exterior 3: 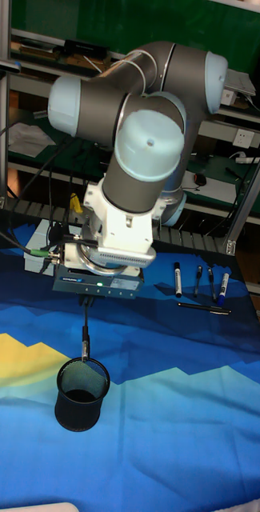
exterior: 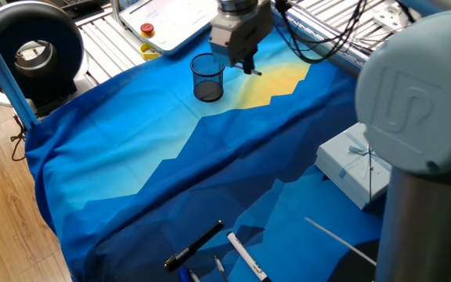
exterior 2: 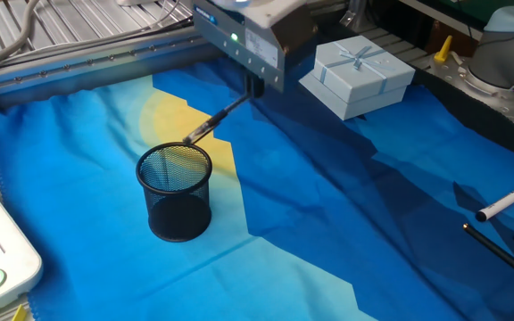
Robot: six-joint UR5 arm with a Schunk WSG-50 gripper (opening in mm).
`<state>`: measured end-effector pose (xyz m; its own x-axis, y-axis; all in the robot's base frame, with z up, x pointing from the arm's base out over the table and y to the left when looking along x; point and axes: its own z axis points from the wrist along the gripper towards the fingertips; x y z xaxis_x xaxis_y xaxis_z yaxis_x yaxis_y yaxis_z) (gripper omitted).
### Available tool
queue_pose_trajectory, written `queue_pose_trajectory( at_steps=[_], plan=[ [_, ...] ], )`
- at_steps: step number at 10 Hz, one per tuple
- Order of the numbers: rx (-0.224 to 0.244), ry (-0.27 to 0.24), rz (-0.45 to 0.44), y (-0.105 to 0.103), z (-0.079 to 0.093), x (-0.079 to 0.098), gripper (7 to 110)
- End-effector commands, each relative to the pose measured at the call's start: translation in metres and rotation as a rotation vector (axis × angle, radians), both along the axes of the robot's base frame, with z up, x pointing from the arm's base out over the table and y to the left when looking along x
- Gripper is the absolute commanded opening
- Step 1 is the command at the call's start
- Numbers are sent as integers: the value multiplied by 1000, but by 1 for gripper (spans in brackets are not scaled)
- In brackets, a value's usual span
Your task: Put the pen into the pen holder
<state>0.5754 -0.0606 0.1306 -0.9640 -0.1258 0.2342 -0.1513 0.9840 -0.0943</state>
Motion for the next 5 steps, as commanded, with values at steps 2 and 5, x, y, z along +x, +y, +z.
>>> queue_pose_trajectory(
  at_steps=[2,5],
  plan=[
    [24,76,-31,15,-14,1,7],
    [-5,173,-32,9,-14,-15,7]
  ],
)
